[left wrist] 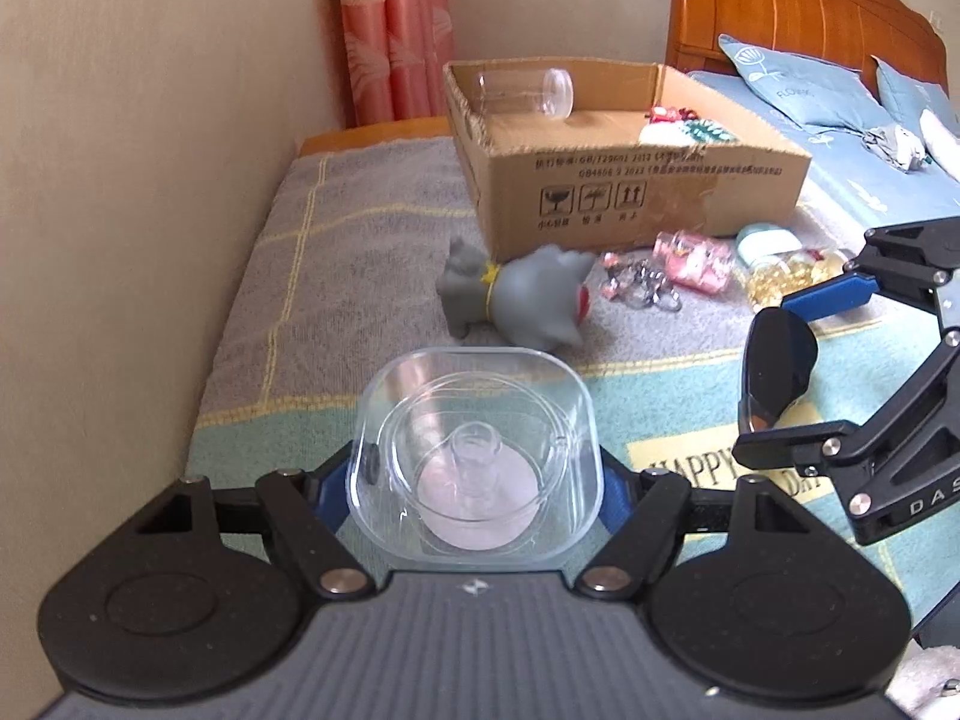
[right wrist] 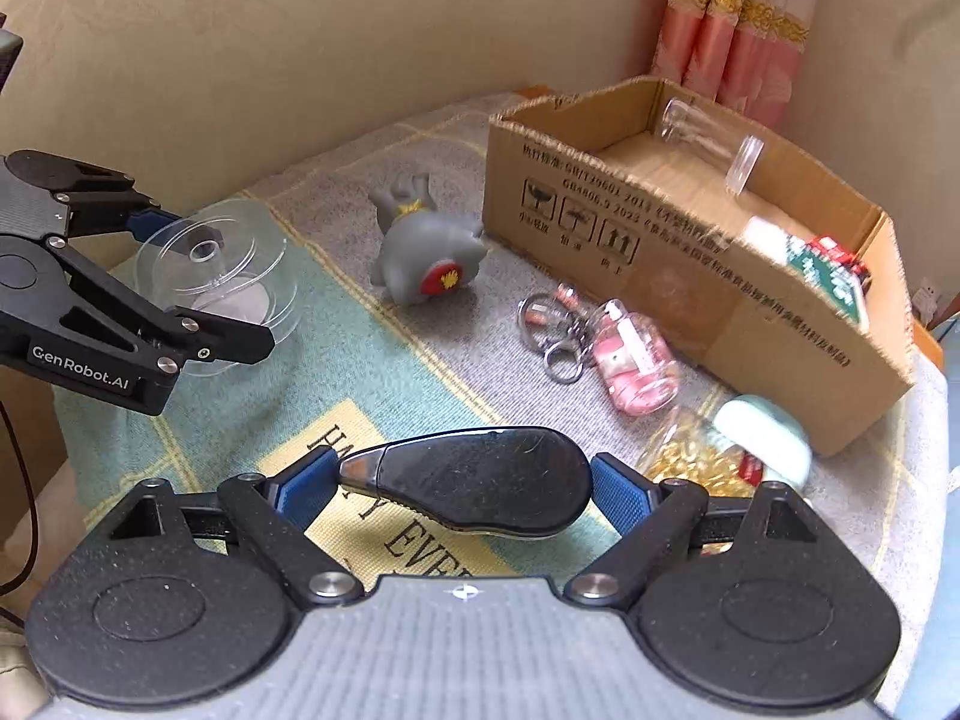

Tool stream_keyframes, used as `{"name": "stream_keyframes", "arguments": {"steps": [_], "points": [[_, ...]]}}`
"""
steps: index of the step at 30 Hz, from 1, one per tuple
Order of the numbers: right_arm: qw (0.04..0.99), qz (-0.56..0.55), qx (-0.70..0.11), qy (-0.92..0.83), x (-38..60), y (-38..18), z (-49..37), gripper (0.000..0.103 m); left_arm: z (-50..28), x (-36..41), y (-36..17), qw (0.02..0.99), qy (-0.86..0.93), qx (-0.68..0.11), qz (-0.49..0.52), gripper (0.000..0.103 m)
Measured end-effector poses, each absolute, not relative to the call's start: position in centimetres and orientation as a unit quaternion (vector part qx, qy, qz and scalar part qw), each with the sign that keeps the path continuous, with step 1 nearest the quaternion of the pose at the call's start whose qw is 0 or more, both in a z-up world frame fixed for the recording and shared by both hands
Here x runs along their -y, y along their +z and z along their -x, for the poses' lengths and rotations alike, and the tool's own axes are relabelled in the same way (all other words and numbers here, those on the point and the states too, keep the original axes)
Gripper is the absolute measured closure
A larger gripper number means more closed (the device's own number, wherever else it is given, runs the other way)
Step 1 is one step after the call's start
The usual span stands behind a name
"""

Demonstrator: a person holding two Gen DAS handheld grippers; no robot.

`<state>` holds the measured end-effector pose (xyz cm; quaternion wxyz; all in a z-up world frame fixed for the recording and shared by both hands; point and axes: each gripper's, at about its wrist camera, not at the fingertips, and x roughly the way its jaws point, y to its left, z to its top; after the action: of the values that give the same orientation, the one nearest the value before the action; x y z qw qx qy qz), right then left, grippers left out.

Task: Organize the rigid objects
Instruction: 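Carry the clear container into the box and open the left tool while the right drops the black case in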

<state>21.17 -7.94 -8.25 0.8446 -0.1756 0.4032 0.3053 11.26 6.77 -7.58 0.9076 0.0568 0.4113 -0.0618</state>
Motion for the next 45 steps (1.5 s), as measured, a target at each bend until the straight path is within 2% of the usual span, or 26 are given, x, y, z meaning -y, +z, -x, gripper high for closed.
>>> {"name": "stream_keyframes", "arguments": {"steps": [7,14,26,27,28,30,35,39,45], "points": [[0.859,0.172,-0.370,0.309,9.8,-4.5,-21.4,0.010,-13.5,-5.2,-3.4,0.921,-0.085,-0.373,-0.076,0.028],[0.882,0.162,-0.333,0.292,11.8,-1.3,-23.0,0.010,-20.1,-2.4,0.1,0.925,-0.131,-0.343,-0.096,0.028],[0.902,0.139,-0.326,0.245,14.6,0.4,-25.7,0.010,-33.5,0.2,-1.4,0.914,-0.116,-0.378,-0.093,0.028],[0.903,0.139,-0.326,0.243,14.7,0.4,-25.8,0.010,-34.0,0.1,-1.6,0.916,-0.112,-0.375,-0.088,0.025],[0.903,0.140,-0.326,0.241,14.9,0.4,-25.9,0.010,-34.4,0.0,-1.6,0.920,-0.108,-0.369,-0.081,0.018],[0.903,0.140,-0.328,0.239,15.0,0.3,-26.1,0.010,-34.7,-0.3,-1.7,0.925,-0.098,-0.360,-0.070,0.011],[0.903,0.136,-0.331,0.237,15.2,0.3,-27.0,0.010,-32.7,-0.8,-1.1,0.927,-0.109,-0.353,-0.067,0.011],[0.904,0.128,-0.334,0.236,15.0,0.3,-28.2,0.010,-29.6,-1.1,-0.7,0.929,-0.104,-0.343,-0.087,0.004],[0.903,0.121,-0.343,0.228,14.6,0.8,-30.6,0.010,-24.6,-2.4,-0.1,0.936,-0.085,-0.330,-0.086,0.002]]}}
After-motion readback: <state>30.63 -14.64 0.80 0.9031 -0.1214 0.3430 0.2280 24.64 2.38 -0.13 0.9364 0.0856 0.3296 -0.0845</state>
